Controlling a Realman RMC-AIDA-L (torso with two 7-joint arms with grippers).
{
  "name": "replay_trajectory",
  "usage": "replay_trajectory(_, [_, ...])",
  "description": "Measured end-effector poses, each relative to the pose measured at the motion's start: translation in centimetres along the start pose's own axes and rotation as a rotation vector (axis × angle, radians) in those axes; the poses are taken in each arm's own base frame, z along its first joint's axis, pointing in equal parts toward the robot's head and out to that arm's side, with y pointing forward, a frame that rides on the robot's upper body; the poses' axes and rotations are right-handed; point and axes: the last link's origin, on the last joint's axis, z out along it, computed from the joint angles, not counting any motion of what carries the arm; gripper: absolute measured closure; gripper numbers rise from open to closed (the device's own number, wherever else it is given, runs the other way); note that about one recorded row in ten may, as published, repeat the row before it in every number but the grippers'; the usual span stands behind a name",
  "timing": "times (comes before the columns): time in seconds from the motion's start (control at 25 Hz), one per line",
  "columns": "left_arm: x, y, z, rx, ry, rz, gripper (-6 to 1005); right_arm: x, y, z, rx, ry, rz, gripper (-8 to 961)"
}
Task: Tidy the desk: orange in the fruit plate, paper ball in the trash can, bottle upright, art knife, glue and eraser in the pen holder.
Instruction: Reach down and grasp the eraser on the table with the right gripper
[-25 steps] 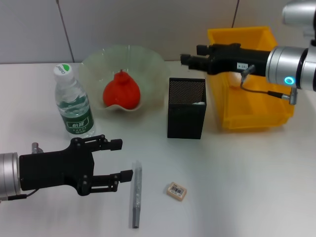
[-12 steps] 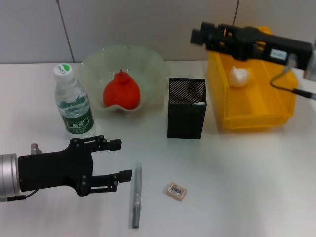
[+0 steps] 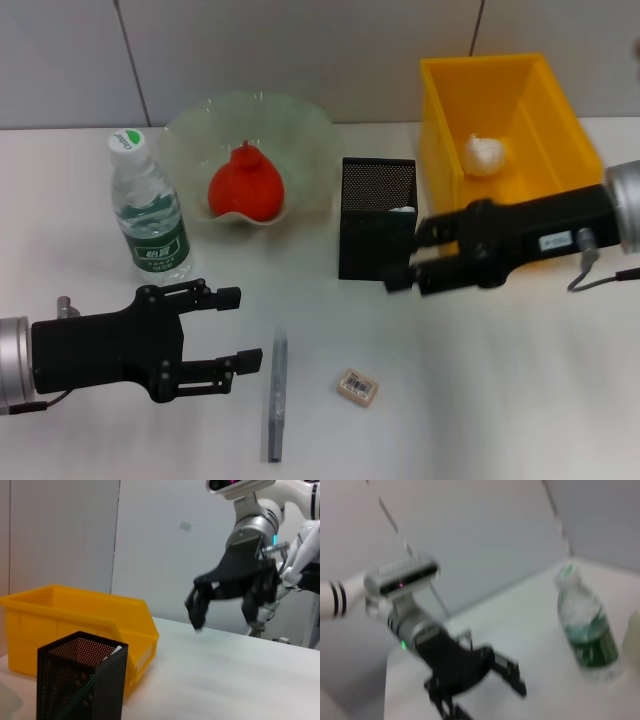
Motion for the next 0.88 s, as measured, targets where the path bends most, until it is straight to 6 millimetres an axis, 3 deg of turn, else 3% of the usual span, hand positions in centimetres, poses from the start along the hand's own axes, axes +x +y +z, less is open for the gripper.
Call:
replay_trajectory(0.48, [-0.3, 0.0, -0.2, 0.014, -0.001, -0.007, 238, -0.5, -0.3, 5.9, 0.074, 0.429, -0.078, 331])
replay_trajectory(0.88, [-0.6, 0.1, -0.6, 0.024, -0.006, -0.017, 239, -0.2, -0.3, 8.4, 0.113, 0.529, -0.171, 332])
